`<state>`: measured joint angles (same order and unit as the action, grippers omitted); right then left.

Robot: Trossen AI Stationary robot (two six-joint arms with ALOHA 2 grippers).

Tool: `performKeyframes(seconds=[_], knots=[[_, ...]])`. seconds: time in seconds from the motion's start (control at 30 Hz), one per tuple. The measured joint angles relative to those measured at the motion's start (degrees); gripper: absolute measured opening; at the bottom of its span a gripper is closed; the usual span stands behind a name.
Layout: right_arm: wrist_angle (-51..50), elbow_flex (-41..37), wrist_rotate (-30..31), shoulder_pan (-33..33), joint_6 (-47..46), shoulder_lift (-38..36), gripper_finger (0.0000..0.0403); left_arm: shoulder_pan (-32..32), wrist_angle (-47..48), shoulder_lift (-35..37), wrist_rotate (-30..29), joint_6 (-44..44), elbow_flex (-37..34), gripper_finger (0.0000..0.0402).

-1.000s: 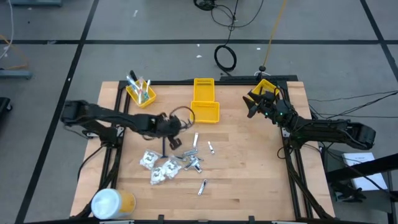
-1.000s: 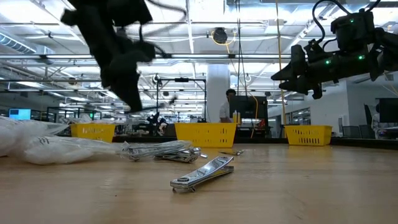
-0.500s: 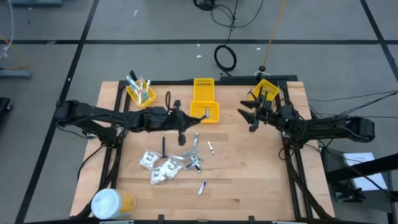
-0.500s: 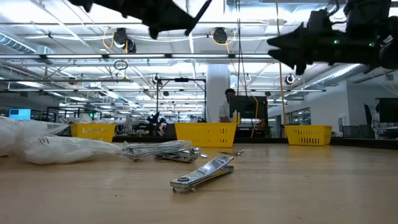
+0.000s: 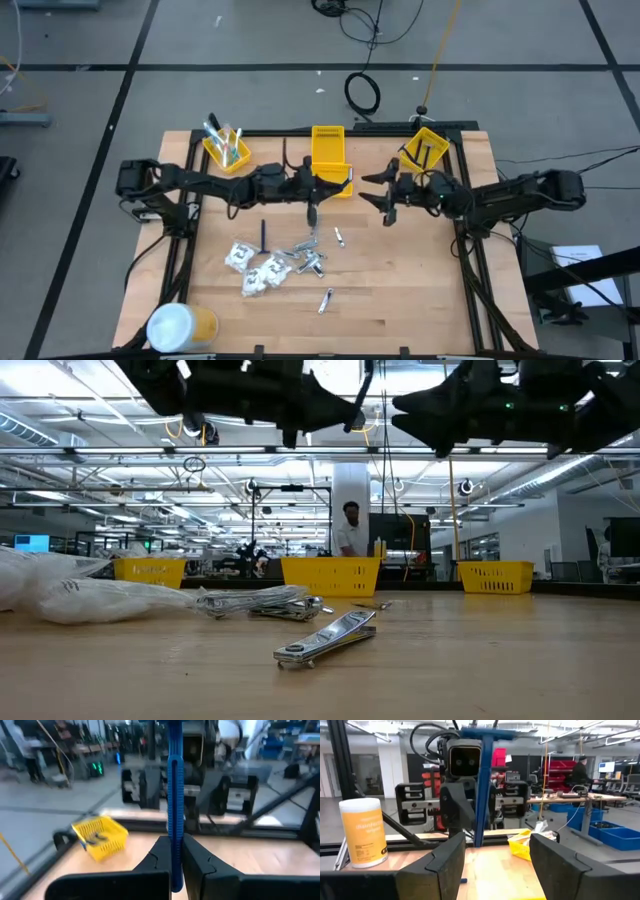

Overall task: Pick & Place Travel size toiletries
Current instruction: Put the blue razor into the right yellow bin

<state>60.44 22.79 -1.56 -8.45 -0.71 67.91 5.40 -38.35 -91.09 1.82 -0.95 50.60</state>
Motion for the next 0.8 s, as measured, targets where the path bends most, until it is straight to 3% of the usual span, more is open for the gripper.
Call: performKeyframes(seconds=[0.33,0.6,0.7,0.8], knots=[[0.62,4.14,-1.59,1.11,0.02,5.34,0.0208,0.19,0.23,-9.31,2.8,-2.66,7.62,0.0006],[0.37,4.11,-1.55,1.07,1.31,5.32,0.0207,0.19,0.28,-8.9,2.78,-3.29,7.92,0.0006],[0.88,4.11,-1.55,1.07,1.51,5.32,0.019,0.19,0.35,-8.83,2.76,-3.3,7.92,0.0006],[1.87,4.09,-1.63,1.07,1.56,5.3,0.0149,0.19,0.61,-8.88,2.76,-3.3,7.92,0.0006]])
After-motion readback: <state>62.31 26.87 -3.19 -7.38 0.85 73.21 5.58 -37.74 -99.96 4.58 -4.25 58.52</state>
